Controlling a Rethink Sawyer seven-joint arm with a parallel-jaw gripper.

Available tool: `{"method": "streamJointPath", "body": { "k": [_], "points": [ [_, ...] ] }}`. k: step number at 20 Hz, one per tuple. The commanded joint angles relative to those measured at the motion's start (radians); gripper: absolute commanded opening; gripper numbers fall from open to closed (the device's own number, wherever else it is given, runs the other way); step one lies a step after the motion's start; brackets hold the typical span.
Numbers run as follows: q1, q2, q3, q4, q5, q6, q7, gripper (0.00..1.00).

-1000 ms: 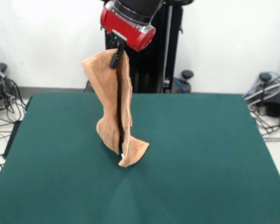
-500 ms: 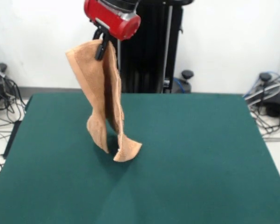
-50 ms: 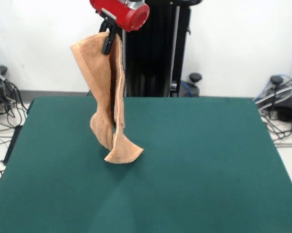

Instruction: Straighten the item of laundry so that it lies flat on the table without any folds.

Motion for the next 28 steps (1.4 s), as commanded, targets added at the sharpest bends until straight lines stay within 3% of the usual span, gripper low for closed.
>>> {"method": "streamJointPath", "body": {
  "k": [1,12,22,28],
  "points": [
    [-0.02,-0.026,0.16,0.176,0.112,0.059,0.141,0.0],
    [0.117,-0.042,0.166,0.269,0.32,0.027,0.292,0.0],
    [0.198,-0.047,0.103,0.278,0.414,0.061,0.302,0.0],
    [0.195,-0.063,0.096,0.312,0.449,0.061,0.27,0.0]
  ]
}}
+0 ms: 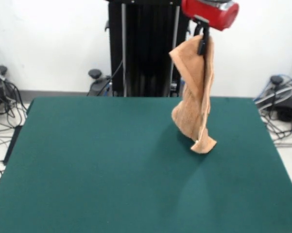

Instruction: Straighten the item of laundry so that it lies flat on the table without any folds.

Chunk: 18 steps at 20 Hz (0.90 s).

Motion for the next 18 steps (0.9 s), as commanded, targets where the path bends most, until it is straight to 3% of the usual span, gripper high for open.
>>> {"method": "streamJointPath", "body": {
  "k": [1,5,8,11,18],
  "points": [
    [-0.006,-0.022,0.038,0.116,0.077,0.054,0.256,0.0],
    [-0.135,0.042,0.104,0.161,0.065,-0.097,0.13,0.0],
    [-0.212,0.103,0.089,0.15,-0.013,-0.195,0.081,0.0],
    [-0.283,0.144,0.053,0.107,-0.097,-0.227,0.021,0.0],
    [-0.483,0.278,0.119,-0.019,-0.258,-0.349,-0.052,0.0]
  ]
}}
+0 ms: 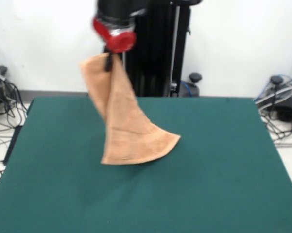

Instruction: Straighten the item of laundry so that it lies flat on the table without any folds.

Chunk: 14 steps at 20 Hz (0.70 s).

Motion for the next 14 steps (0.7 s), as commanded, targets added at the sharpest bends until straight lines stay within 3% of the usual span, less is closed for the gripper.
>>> {"method": "streamJointPath", "body": {
  "k": [1,3,4,14],
  "points": [
    [-0.133,0.164,0.106,-0.076,-0.14,-0.097,-0.051,0.0],
    [-0.159,0.199,0.117,-0.126,-0.166,-0.092,-0.051,0.0],
    [-0.122,0.262,0.11,-0.192,-0.151,-0.083,-0.026,0.0],
    [-0.101,0.231,0.102,-0.206,-0.192,-0.028,0.02,0.0]
  ]
}}
